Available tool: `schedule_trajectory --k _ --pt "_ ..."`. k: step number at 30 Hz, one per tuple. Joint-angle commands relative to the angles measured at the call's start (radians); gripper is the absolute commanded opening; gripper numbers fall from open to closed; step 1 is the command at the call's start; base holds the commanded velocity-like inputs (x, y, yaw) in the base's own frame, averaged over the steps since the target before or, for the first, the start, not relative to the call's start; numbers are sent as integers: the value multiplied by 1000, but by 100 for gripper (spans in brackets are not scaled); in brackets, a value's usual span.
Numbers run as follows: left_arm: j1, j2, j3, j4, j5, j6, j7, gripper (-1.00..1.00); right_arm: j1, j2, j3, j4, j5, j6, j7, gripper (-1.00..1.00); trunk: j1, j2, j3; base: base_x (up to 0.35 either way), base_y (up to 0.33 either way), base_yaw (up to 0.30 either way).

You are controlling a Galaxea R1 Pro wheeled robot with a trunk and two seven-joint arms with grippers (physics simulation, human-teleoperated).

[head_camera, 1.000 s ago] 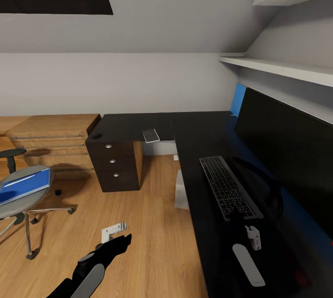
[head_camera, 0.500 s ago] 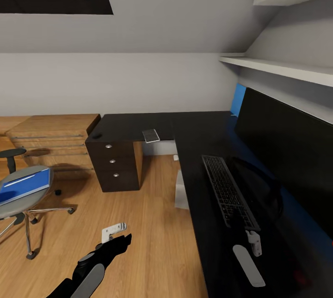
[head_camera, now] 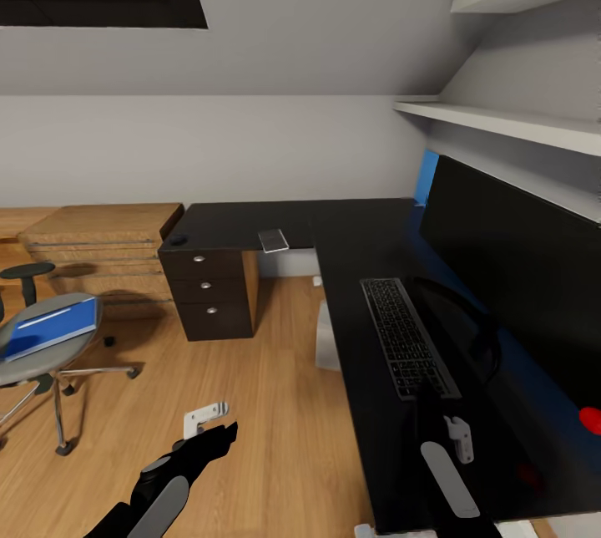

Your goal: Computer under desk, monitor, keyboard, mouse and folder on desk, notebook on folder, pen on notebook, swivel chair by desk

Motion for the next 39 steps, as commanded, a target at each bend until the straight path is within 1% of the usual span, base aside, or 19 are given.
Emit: schedule_trajectory --k 1,13,17,19,22,25,27,28,29,32,35,39 --pt "-1 1 -3 -2 7 1 8 100 0 0 -1 -1 -11 -3 -4 100 -1 -1 -1 -322 0 0" --pt "-1 2 -3 -2 7 1 8 100 0 0 -2 -1 -11 -1 -2 100 -1 -1 -1 -332 0 0" --pt "-1 2 -2 0 6 1 8 100 0 -1 4 -7 -6 0 9 100 -1 -1 -1 -284 0 0" --pt "-1 2 -1 -1 6 1 8 100 0 -1 15 -15 5 0 21 100 -1 -1 -1 -125 0 0" --pt "-1 3 -1 -5 6 1 7 100 0 -1 40 -26 31 1 57 100 -1 -1 -1 -58 0 0" --pt "-1 3 -1 -9 5 0 7 100 1 0 71 -34 52 3 122 100 -12 20 8 -22 0 0" --pt "-1 3 -1 -10 5 0 7 100 1 -1 87 -37 57 6 148 100 -20 34 14 -10 0 0" --pt "-1 3 0 -10 5 0 9 100 2 -2 107 -38 62 17 162 100 -24 41 18 -4 0 0" --pt "-1 3 1 -11 5 0 10 100 2 -6 125 -39 68 33 167 100 -27 48 21 -3 0 0" --pt "-1 3 1 -11 5 0 11 100 3 -21 154 -40 77 71 173 100 -39 69 30 -1 0 0" --pt "-1 3 1 -11 5 0 11 100 3 -25 164 -40 76 86 175 100 -50 90 40 0 0 0" --pt "-1 3 -1 -11 8 2 10 100 3 -22 170 -39 74 89 178 100 -66 118 52 0 0 0"
